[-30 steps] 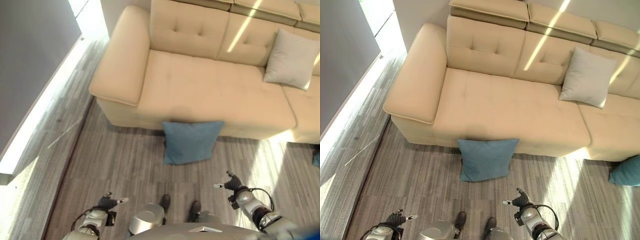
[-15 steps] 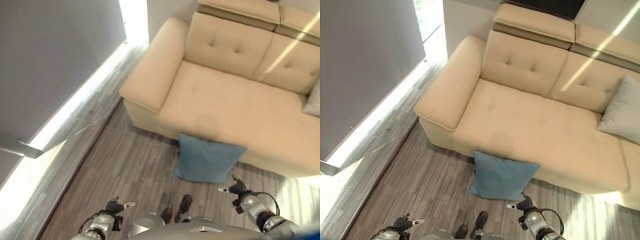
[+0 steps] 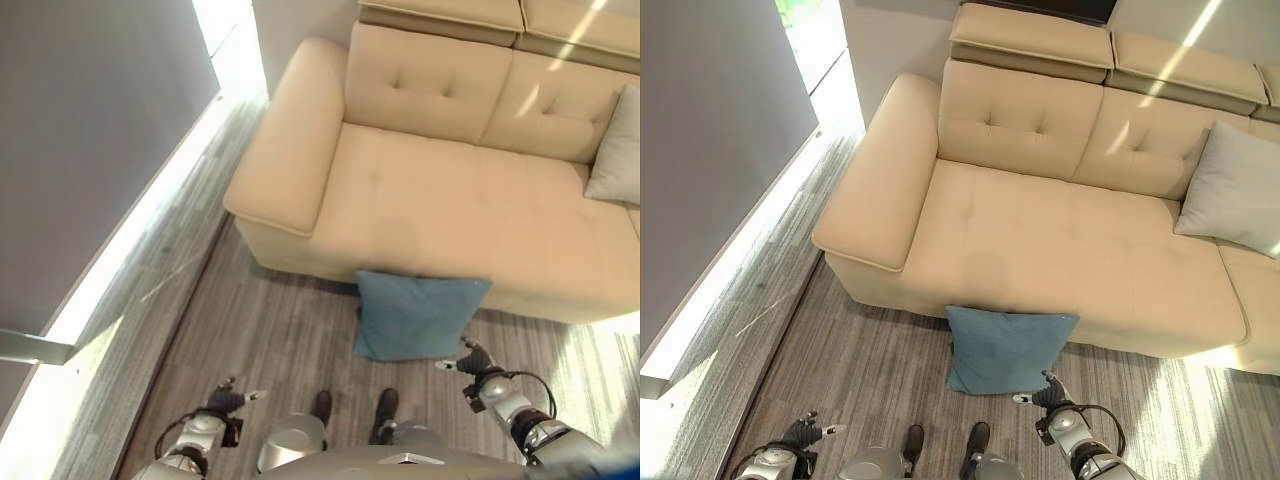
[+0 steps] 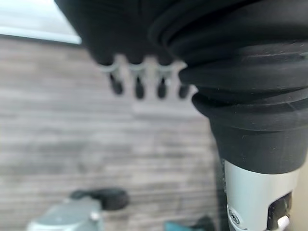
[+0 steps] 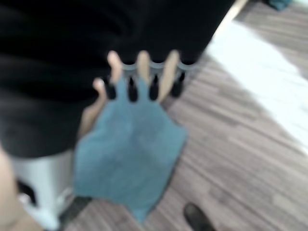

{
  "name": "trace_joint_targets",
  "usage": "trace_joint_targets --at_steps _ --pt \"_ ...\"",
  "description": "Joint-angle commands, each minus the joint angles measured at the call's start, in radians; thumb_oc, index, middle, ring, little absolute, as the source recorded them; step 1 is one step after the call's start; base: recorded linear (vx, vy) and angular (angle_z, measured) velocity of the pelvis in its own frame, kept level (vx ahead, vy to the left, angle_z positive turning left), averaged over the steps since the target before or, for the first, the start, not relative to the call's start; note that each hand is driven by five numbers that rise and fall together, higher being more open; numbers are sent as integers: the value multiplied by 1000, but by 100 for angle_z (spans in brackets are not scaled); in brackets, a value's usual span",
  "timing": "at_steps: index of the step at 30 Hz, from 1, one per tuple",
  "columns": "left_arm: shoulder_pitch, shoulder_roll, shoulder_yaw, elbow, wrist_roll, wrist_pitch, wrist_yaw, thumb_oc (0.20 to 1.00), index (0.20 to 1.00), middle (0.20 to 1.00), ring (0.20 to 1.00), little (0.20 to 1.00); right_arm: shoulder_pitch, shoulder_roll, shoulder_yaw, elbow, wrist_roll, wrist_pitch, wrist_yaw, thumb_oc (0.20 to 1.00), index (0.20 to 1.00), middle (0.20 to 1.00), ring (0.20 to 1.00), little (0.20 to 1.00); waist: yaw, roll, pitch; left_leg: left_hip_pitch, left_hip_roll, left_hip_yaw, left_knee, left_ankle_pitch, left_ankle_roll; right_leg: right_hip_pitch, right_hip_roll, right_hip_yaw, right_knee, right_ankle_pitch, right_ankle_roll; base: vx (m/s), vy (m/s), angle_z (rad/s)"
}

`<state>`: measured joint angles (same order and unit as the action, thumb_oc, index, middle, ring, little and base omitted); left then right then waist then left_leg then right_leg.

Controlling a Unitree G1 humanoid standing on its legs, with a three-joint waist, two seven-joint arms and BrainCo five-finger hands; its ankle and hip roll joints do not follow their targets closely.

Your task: Pick up all the scattered cushions and arrange them neatly on the sofa.

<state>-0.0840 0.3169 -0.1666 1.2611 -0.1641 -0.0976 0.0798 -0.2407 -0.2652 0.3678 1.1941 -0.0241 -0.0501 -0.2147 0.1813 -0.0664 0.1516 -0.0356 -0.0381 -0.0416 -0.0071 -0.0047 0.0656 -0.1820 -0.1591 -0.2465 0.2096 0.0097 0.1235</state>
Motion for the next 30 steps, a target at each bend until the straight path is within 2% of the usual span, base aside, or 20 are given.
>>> trace_joint_targets --at_steps 1,3,5,6,7,8,11,12,14,15,17,18,20,21,25,28,29,30 --pt "-6 7 34 50 6 -6 3 1000 1000 1000 1000 1000 -20 -16 17 -45 -23 -11 -10 1000 1000 1000 1000 1000 43 3 -4 -18 5 -131 20 -73 -49 97 -44 -34 -99 19 17 63 -171 -39" --pt "0 12 55 59 -16 -15 19 1000 1000 1000 1000 1000 -31 -11 20 -47 -26 -5 -13 1000 1000 1000 1000 1000 56 0 -6 -19 51 -116 22 -90 -66 82 -125 -59 -165 101 44 124 -247 -26" --pt "0 12 55 60 -16 -15 19 1000 1000 1000 1000 1000 -30 -11 20 -47 -26 -5 -13 1000 1000 1000 1000 1000 58 1 -6 -17 52 -114 21 -90 -66 83 -124 -58 -167 102 44 75 -129 -30" --pt "0 16 59 62 -25 -19 24 1000 1000 1000 1000 1000 -35 -11 22 -49 -28 -4 -14 1000 1000 1000 1000 1000 54 -4 -4 -6 67 -112 11 -89 -73 66 -133 -52 -166 129 55 199 -242 -17" --pt "0 23 63 61 -29 -25 32 1000 1000 1000 1000 1000 -30 -9 26 -52 -26 -5 -13 1000 1000 1000 1000 1000 53 -19 -9 8 82 -104 -15 -84 -94 84 -124 -62 -207 118 71 346 -454 -3" --pt "-10 26 61 54 -40 -28 40 1000 1000 1000 1000 1000 -36 -10 41 -57 -29 -8 -17 1000 1000 1000 1000 1000 42 -22 -12 21 129 -96 -57 -54 -123 73 -94 -70 -201 108 75 315 -420 10" --pt "-33 17 41 26 -62 -36 52 1000 1000 1000 1000 1000 -37 -29 41 -73 -15 -16 -28 1000 1000 1000 1000 1000 13 -17 -9 -5 169 -123 -80 -15 -157 54 -54 -86 -194 74 60 157 -311 -10" --pt "-58 3 17 9 -71 -41 56 1000 1000 1000 1000 1000 -36 -51 33 -75 -6 -22 -36 1000 1000 1000 1000 1000 -2 -8 4 -30 185 -136 -80 12 -172 48 -34 -111 -185 51 45 122 -287 35" --pt "-77 -13 1 0 -78 -43 54 1000 1000 1000 1000 1000 -24 -74 22 -75 2 -27 -39 1000 1000 1000 1000 1000 -19 -12 6 -49 193 -118 -80 25 -174 65 -23 -155 -204 35 31 148 -246 64" --pt "-82 -20 -4 -5 -79 -43 54 1000 1000 1000 1000 1000 -20 -84 19 -72 6 -27 -41 1000 1000 1000 1000 1000 -22 -16 13 -54 193 -88 -68 25 -170 79 -18 -170 -215 25 23 128 -173 57" --pt "-82 -24 -6 -7 -82 -45 48 1000 1000 1000 1000 1000 -21 -83 20 -59 17 -30 -42 1000 1000 1000 1000 1000 -12 -23 21 -60 156 -101 -33 1 -156 97 0 -163 -232 17 12 108 -130 42" --pt "-80 -27 -7 -6 -81 -42 43 1000 1000 1000 1000 1000 -18 -81 14 -53 27 -31 -41 1000 1000 1000 1000 1000 -10 -30 23 -75 110 -118 -20 -15 -142 107 8 -159 -242 17 11 113 -113 29" --pt "-77 -30 -10 -3 -76 -36 30 1000 1000 1000 1000 1000 -9 -82 5 -47 35 -30 -37 1000 1000 1000 1000 1000 -6 -33 14 -91 55 -98 -32 -25 -117 118 18 -162 -257 12 12 130 -25 5" --pt "-68 -21 -9 1 -53 -27 15 1000 1000 1000 1000 1000 4 -81 -2 -42 44 -27 -39 1000 1000 1000 1000 1000 4 -37 9 -139 -7 -69 -18 -23 -96 121 32 -142 -264 8 9 149 60 16" --pt "-66 -2 4 -1 -51 -24 17 1000 1000 1000 1000 1000 -7 -55 10 -45 42 -31 -34 1000 1000 1000 1000 1000 34 -60 12 -163 -27 -91 41 -40 -87 122 44 -111 -213 -21 3 109 59 -14" --pt "-54 35 30 3 -47 -21 13 1000 1000 1000 1000 1000 -2 -25 3 -54 41 -33 -23 1000 1000 1000 1000 1000 45 -80 15 -122 -32 -84 52 -56 -62 122 16 -111 -93 -20 25 183 170 -47" --pt "-52 51 38 -7 -52 -20 15 1000 1000 1000 1000 1000 -10 -15 10 -67 38 -30 -17 1000 1000 1000 1000 1000 43 -67 32 -102 -28 -88 66 -61 -44 81 -5 -83 24 21 48 141 189 -70" --pt "-58 57 35 -16 -56 -24 17 1000 1000 1000 1000 1000 -18 -8 5 -78 45 -35 -20 1000 1000 1000 1000 1000 39 -51 41 -89 -20 -101 73 -71 -34 43 -4 -42 77 19 54 168 167 -30"
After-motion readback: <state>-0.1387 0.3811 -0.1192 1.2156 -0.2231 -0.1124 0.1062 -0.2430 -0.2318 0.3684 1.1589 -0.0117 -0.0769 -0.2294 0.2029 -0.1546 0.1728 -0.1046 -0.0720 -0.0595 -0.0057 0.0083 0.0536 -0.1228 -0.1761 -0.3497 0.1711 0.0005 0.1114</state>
